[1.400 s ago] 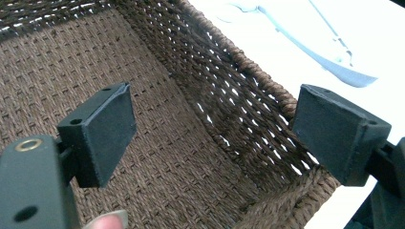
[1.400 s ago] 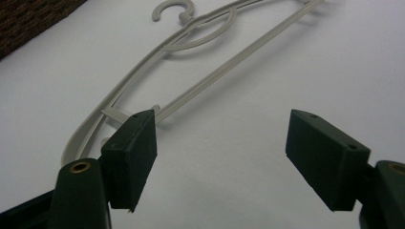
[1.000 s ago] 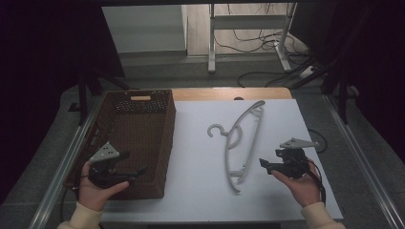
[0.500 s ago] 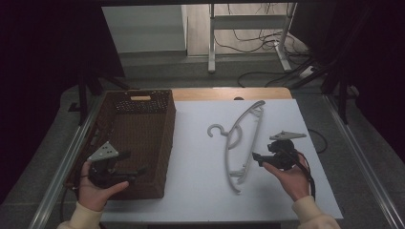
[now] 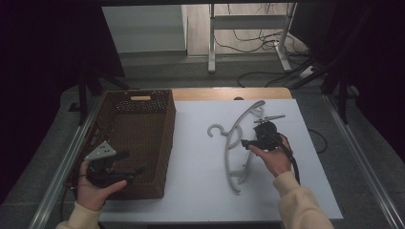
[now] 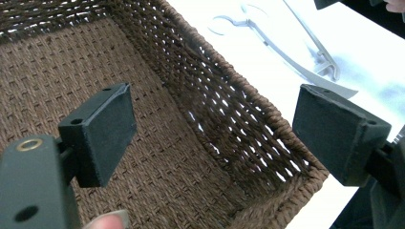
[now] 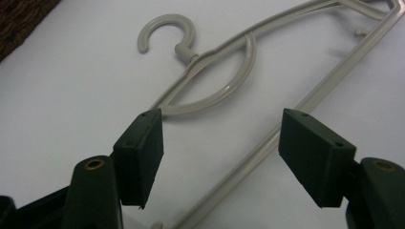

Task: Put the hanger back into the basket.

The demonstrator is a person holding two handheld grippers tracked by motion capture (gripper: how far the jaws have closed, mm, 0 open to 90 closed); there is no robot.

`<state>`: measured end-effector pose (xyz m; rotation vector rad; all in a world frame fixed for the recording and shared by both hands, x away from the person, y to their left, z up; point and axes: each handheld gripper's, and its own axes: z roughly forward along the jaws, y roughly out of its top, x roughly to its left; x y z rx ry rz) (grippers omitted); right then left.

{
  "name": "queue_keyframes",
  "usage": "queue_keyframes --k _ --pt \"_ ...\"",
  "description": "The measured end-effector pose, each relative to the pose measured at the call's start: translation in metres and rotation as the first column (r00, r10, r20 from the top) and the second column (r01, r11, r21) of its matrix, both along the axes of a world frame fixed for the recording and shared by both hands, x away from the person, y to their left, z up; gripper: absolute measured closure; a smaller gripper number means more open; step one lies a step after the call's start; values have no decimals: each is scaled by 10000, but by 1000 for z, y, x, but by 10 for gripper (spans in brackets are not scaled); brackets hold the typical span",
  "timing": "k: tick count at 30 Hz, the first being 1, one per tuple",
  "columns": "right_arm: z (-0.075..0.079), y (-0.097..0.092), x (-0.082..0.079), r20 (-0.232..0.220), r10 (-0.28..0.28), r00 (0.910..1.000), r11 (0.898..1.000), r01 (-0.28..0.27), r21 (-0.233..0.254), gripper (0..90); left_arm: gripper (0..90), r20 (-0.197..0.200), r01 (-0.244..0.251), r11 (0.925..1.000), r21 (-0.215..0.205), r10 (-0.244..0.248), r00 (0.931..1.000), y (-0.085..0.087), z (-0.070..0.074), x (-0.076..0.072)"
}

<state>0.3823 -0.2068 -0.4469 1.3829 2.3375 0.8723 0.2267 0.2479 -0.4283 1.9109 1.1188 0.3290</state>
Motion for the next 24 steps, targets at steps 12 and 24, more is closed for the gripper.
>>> queue_keyframes --k 12,24 --pt "-14 13 41 -752 -697 9947 9975 688 -156 351 150 -55 31 9997 253 -30 10000 -3 -4 2" --pt "-31 26 65 -1122 -1213 9863 9923 1178 -369 398 150 -83 66 9997 250 -64 9999 -2 -5 3"
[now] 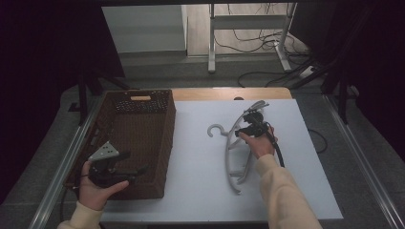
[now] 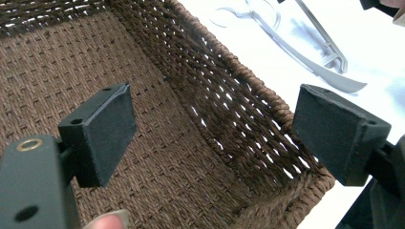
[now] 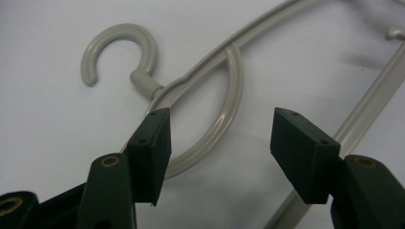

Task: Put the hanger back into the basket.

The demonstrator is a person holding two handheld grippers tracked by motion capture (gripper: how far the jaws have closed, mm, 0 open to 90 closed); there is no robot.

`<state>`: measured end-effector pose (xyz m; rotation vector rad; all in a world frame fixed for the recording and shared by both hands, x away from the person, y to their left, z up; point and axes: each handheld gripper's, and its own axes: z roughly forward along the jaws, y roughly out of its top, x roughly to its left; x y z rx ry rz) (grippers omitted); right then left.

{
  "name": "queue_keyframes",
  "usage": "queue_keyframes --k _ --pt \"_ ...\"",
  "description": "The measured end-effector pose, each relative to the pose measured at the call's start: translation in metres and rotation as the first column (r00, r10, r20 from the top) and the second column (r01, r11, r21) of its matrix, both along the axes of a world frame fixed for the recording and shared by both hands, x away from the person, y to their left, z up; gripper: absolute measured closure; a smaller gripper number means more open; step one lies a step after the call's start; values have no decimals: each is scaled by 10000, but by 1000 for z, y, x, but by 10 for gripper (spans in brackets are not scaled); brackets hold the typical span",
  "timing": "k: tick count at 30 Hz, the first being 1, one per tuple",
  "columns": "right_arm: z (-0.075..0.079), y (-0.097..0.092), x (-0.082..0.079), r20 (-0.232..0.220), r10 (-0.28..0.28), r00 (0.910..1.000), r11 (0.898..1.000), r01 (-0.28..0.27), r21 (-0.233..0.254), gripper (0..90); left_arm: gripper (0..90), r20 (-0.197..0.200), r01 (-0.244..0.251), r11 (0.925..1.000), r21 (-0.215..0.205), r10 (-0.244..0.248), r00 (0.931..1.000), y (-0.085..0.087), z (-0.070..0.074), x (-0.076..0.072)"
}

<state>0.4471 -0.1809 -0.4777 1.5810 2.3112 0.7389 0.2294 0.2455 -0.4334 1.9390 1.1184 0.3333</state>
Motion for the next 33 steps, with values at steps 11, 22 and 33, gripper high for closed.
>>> queue_keyframes --k 11,22,33 --pt "-19 1 14 -248 -410 9988 9990 415 171 449 150 -59 15 10000 23 -14 10000 0 -2 1" --pt "-25 12 23 -671 -430 9968 9980 397 -490 598 151 -110 37 10000 26 -37 9999 0 -4 2" --pt "-24 16 24 -569 -1136 9919 9908 1089 -808 744 151 -170 103 9999 31 -103 9998 -2 -6 2"
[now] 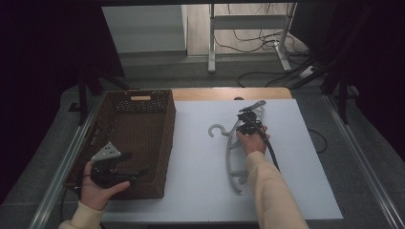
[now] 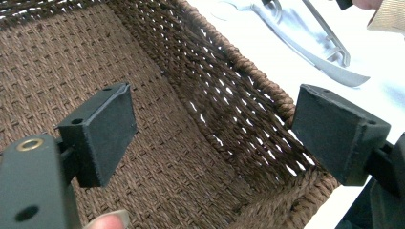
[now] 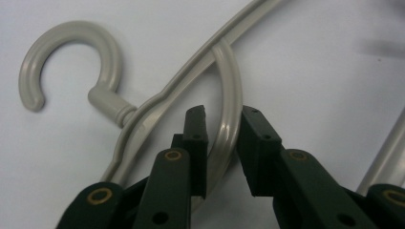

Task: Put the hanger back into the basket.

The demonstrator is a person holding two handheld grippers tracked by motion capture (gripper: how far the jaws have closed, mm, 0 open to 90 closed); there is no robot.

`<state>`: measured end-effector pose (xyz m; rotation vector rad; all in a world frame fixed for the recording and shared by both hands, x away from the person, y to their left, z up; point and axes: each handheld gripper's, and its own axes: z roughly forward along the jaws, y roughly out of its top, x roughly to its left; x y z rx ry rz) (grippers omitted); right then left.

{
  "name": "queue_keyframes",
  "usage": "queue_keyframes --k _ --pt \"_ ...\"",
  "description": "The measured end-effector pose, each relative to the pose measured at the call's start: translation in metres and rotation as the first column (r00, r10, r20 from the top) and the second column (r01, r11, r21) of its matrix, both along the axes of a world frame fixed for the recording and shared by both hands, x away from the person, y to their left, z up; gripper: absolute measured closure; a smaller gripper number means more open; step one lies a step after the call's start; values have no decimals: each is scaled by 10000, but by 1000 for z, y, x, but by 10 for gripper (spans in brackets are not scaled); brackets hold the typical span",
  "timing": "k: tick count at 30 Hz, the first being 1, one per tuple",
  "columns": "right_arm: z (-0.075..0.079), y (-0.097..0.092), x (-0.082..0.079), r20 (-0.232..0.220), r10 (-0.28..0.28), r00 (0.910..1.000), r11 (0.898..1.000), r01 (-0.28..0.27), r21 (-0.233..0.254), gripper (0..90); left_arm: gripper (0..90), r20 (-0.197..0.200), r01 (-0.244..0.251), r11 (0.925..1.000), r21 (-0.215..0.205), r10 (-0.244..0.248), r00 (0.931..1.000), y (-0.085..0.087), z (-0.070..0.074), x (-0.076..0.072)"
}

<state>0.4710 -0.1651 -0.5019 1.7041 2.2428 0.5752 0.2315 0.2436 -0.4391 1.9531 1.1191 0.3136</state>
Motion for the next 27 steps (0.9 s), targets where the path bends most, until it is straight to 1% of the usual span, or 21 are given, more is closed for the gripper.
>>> queue_keyframes --k 1,2,3,6,7,8,9,10,11,12,14,15,16,19,21,23,24,27 --pt "0 0 0 -7 -138 9999 9999 138 -1 750 151 3 14 10000 2 -14 10000 0 0 0" --pt "0 0 0 -7 -138 9999 9999 138 -1 750 152 3 14 10000 2 -14 10000 0 0 0" --pt "0 0 0 113 -357 9993 9994 357 -42 762 152 -12 32 10000 13 -32 10000 0 -1 0" --pt "0 -3 1 67 -666 9978 9976 665 176 781 152 -35 16 10000 16 -16 10000 0 -1 1" --pt "0 -3 1 67 -666 9978 9976 665 176 781 152 -48 6 10000 13 -6 10000 0 -2 1" --pt "1 -7 1 124 -785 9968 9968 783 187 809 152 -50 8 10000 9 -8 10000 1 -2 1" --pt "2 -8 1 151 -774 9969 9969 771 158 809 152 -50 21 10000 16 -21 10000 1 -2 1" --pt "2 -8 1 206 -660 9976 9978 660 -14 810 152 -53 27 10000 21 -27 10000 1 -2 1" --pt "2 -8 1 207 -731 9971 9973 732 -41 811 152 -72 9 10000 21 -9 10000 1 -2 1" --pt "2 -11 1 245 -749 9969 9971 746 154 811 152 -72 9 10000 21 -9 10000 1 -2 1" --pt "2 -12 0 251 -766 9967 9969 762 183 811 152 -80 18 10000 10 -18 10000 1 -3 2" --pt "4 -13 -1 374 -786 9962 9967 777 246 812 152 -58 56 10000 26 -56 10000 0 -3 2" --pt "4 -13 -1 374 -786 9962 9967 777 246 812 152 -58 56 10000 26 -56 10000 0 -3 2" --pt "9 -15 -2 471 -694 9965 9955 662 671 814 152 -72 40 10000 19 -40 10000 0 -3 1" --pt "14 -17 -3 527 -672 9963 9922 612 1088 815 152 -71 44 10000 18 -44 10000 0 -3 1" --pt "18 -19 -4 490 -707 9963 9867 626 1498 817 152 -73 49 10000 21 -49 10000 -1 -3 1" --pt "21 -21 -4 497 -720 9962 9812 618 1827 817 152 -78 55 10000 22 -55 10000 -1 -3 1" --pt "28 -24 -6 578 -711 9958 9740 568 2192 820 152 -85 59 10000 21 -58 9999 -1 -4 1"
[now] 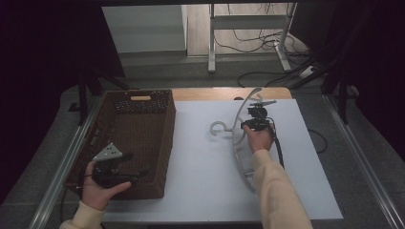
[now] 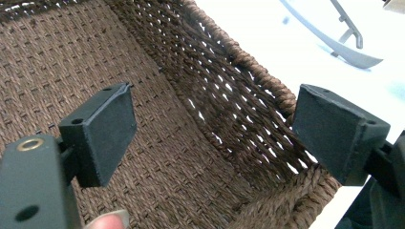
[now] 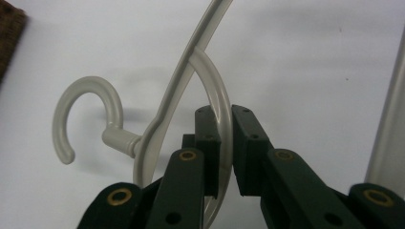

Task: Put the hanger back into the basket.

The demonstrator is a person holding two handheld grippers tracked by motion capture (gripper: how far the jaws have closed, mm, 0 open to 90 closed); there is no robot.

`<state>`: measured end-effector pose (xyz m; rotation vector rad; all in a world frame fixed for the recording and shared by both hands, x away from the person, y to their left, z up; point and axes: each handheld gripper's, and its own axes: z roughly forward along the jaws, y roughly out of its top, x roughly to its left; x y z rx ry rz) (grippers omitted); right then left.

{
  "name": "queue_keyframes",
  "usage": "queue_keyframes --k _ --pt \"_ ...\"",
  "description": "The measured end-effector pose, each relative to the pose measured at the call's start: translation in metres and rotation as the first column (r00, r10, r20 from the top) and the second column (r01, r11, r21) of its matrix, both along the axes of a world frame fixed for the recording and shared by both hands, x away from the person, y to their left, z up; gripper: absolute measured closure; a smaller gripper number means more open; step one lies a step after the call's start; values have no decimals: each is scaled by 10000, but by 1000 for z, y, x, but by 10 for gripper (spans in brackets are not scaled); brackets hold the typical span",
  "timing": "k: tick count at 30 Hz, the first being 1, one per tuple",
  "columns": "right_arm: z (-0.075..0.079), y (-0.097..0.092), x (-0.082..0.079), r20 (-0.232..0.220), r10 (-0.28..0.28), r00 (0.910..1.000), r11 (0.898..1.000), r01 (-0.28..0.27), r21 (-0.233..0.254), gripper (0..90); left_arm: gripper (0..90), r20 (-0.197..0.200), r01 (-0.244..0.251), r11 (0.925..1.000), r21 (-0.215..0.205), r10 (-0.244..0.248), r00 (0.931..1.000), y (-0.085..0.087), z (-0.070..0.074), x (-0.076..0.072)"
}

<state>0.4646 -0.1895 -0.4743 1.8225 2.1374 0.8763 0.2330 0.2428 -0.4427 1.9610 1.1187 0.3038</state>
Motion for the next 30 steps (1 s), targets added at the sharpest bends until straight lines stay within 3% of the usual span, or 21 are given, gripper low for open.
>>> queue_keyframes --k 3,7,15,18,25,26,27,30 --pt "4 -2 -2 77 56 10000 9995 -58 313 821 152 -12 -2 10000 -2 2 10000 0 0 0" --pt "15 -7 -6 282 167 9995 9937 -197 1103 826 152 -23 22 10000 -15 -22 10000 0 0 0" --pt "27 -12 -12 724 511 9961 9810 -636 1835 833 152 -1 64 10000 -37 -64 10000 0 0 0" --pt "34 -14 -17 1114 725 9911 9705 -959 2211 838 152 6 43 10000 -36 -43 10000 0 0 0" --pt "43 -19 -22 1446 901 9854 9525 -1277 2765 846 152 -19 96 10000 1 -96 10000 -1 -1 0" --pt "46 -19 -24 1493 946 9842 9446 -1361 2986 848 152 -44 87 10000 9 -87 10000 -1 -1 0" --pt "46 -19 -24 1493 946 9842 9446 -1361 2986 848 151 -44 87 10000 9 -87 10000 -1 -1 0" --pt "53 -21 -30 1618 1004 9817 9232 -1526 3528 851 152 -23 116 9999 29 -115 9999 -2 -1 1"
